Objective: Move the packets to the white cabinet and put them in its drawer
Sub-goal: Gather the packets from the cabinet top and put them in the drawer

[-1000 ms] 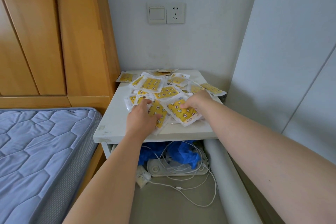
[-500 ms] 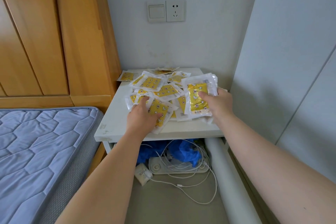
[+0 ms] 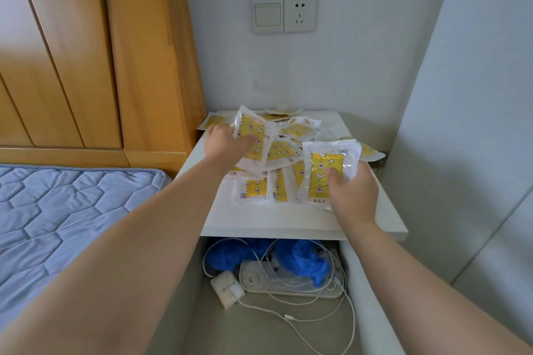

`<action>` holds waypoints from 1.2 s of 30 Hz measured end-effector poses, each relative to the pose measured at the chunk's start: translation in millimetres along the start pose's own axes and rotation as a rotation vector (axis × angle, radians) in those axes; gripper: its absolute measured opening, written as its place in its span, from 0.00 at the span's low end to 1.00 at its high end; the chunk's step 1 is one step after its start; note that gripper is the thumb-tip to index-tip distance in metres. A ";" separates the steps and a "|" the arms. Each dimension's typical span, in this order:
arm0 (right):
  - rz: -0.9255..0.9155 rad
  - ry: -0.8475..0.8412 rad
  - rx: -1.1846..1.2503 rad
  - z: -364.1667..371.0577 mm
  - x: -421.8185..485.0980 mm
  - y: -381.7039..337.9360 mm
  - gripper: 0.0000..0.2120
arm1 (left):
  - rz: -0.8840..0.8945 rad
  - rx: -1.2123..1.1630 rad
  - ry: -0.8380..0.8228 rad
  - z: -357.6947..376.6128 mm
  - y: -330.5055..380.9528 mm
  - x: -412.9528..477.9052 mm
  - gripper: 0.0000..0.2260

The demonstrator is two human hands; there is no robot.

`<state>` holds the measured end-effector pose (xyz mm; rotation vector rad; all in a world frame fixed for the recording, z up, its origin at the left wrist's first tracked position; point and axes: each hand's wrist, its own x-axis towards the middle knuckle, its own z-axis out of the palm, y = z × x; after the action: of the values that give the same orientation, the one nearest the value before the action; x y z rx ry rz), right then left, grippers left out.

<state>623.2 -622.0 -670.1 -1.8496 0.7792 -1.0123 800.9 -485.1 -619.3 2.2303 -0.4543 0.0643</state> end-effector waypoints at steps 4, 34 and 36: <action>-0.031 0.003 0.009 0.3 0.9 4.7 0.12 | -0.171 0.131 -0.116 21.1 -5.1 23.0 0.23; 0.742 -0.359 0.860 -53.7 -119.4 -8.1 0.13 | -0.399 -1.050 -0.439 -0.4 -29.9 -207.8 0.11; 0.762 -0.354 0.746 -59.4 -135.8 2.5 0.09 | -0.391 -0.939 -0.506 -0.8 -45.2 -226.5 0.14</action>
<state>506.6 -535.4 -699.9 -0.9136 0.6718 -0.3681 605.2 -390.1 -696.8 1.3379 -0.2211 -0.7759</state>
